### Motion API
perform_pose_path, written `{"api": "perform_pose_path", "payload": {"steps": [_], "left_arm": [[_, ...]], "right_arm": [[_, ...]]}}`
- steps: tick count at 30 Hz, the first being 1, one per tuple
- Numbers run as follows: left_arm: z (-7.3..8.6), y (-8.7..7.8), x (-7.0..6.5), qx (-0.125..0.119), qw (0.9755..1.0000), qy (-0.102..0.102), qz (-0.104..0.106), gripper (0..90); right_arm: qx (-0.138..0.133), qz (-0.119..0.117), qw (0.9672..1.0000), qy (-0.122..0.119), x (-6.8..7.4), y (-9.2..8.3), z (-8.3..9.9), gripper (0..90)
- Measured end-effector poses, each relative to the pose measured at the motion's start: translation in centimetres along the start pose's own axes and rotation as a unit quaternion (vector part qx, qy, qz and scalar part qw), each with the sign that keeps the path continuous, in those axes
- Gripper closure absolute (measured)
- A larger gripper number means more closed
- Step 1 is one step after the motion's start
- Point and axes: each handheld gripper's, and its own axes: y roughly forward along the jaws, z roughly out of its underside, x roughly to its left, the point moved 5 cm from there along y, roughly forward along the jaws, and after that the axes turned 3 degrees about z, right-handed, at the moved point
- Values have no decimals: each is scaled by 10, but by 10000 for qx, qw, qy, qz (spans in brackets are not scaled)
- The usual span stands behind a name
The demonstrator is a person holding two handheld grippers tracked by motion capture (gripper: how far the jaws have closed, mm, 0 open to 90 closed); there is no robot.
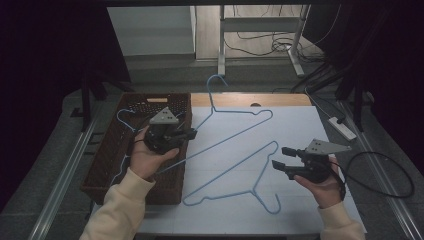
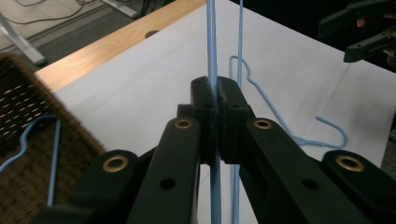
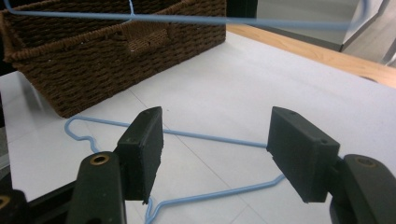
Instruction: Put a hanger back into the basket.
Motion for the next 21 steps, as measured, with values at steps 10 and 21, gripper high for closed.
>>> {"api": "perform_pose_path", "payload": {"steps": [10,21], "left_arm": [[19,-37,22,-291,9990,-288,-197,870],[36,-65,36,-514,9966,-472,-432,870]], "right_arm": [[136,92,9998,137,-6,0,14,355],[234,184,9993,238,-9,-2,27,352]]}}
